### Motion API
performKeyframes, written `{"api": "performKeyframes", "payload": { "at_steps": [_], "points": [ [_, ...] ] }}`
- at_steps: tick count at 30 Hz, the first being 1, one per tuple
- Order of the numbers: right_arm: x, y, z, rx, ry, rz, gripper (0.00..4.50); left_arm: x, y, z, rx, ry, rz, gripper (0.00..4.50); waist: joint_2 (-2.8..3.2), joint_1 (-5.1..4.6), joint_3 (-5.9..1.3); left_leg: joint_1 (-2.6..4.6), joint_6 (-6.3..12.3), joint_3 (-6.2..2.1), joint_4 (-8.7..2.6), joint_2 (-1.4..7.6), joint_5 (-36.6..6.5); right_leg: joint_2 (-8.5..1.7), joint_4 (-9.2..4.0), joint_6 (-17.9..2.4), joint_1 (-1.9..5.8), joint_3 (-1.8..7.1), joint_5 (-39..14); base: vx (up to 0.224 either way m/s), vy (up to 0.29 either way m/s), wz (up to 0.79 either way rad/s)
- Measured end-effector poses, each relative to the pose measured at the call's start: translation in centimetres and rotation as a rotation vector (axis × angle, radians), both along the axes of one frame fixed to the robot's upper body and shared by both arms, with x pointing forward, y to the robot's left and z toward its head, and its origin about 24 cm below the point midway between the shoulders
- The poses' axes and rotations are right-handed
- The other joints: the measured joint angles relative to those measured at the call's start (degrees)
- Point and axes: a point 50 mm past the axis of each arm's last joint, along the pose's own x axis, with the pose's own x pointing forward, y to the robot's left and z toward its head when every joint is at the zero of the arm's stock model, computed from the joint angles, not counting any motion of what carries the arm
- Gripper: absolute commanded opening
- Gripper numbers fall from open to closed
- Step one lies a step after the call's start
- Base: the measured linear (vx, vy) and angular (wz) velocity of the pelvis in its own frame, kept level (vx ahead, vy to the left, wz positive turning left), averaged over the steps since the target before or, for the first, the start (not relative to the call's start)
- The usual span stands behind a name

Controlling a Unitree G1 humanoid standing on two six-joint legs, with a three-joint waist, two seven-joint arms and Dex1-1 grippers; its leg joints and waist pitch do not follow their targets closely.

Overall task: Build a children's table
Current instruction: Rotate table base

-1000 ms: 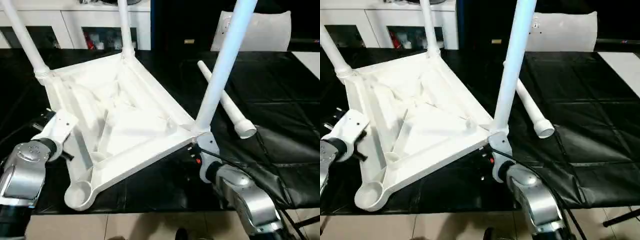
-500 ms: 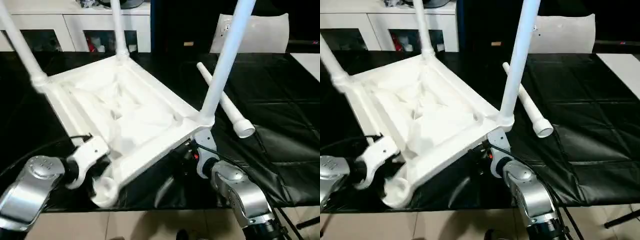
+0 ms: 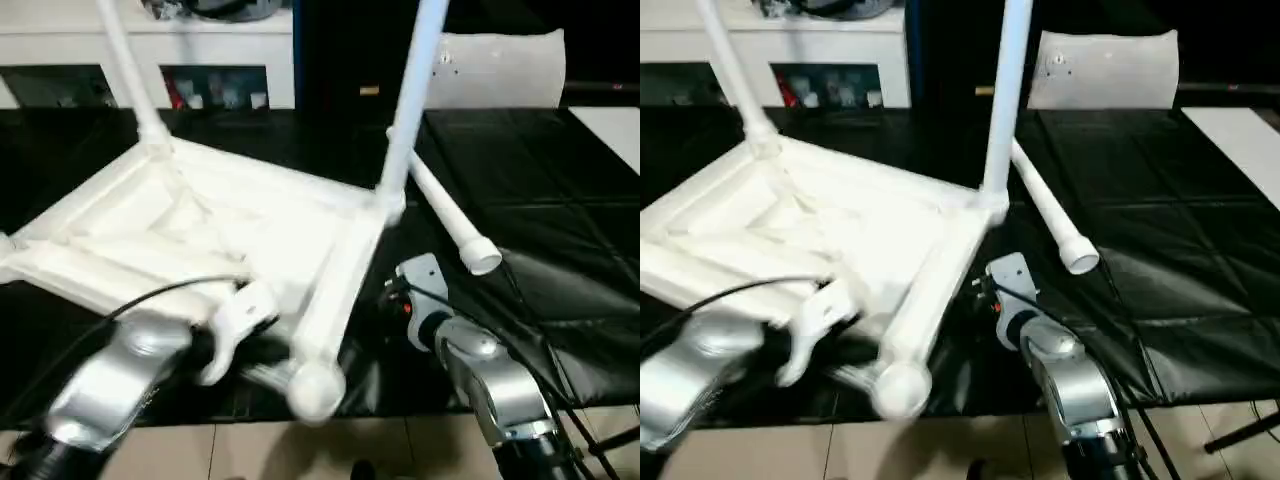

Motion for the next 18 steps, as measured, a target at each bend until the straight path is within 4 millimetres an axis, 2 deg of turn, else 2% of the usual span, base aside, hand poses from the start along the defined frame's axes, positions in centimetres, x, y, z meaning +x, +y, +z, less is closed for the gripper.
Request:
{"api": "performKeyframes", "payload": {
  "at_steps": [5, 9, 12, 15, 18],
  "points": [
    [0.6, 0.1, 0.3, -0.004, -0.007, 0.000, 4.50, 1.9, -1.2, -0.1, -0.006, -0.089, 0.059, 0.07, 0.01, -0.15, 0.00, -0.11, 0.01, -0.04, 0.04, 0.02, 0.00, 0.00, 0.00, 0.01, -0.03, -0.06, 0.01, 0.000, 0.000, 0.00],
    [1.3, -0.8, 0.9, -0.017, -0.045, -0.023, 4.50, 3.2, -2.4, -0.1, -0.030, -0.148, 0.133, 0.07, 0.01, 0.28, 0.00, -0.41, 0.01, -0.09, 0.03, 0.00, 0.00, 0.00, 0.00, 0.01, -0.20, -0.08, 0.01, 0.000, 0.000, 0.00],
    [3.1, -1.4, 3.0, -0.027, -0.127, -0.016, 4.50, 3.9, -2.9, 0.3, -0.081, -0.207, 0.214, 0.07, 0.00, 0.28, 0.01, -0.52, 0.03, -0.07, 0.03, 0.01, 0.00, 0.00, 0.00, 0.01, -0.32, -0.08, 0.02, 0.000, 0.000, 0.00],
    [4.9, -1.8, 5.5, -0.026, -0.216, -0.029, 4.50, 4.3, -3.4, 1.3, -0.159, -0.257, 0.232, 0.43, -0.01, 0.29, 0.00, -0.52, 0.04, -0.07, 0.00, 0.04, -0.01, 0.01, 0.06, -0.01, -0.37, -0.10, 0.03, 0.000, 0.000, 0.00],
    [7.3, -2.6, 7.4, -0.060, -0.261, -0.082, 4.50, 3.8, -3.3, 2.7, -0.214, -0.313, 0.226, 0.46, -0.01, 0.09, 0.00, -0.53, 0.14, 0.02, -0.02, 0.07, 0.03, 0.04, 0.16, -0.05, -0.50, -0.02, 0.05, 0.000, 0.000, 0.00]
  ]
}}
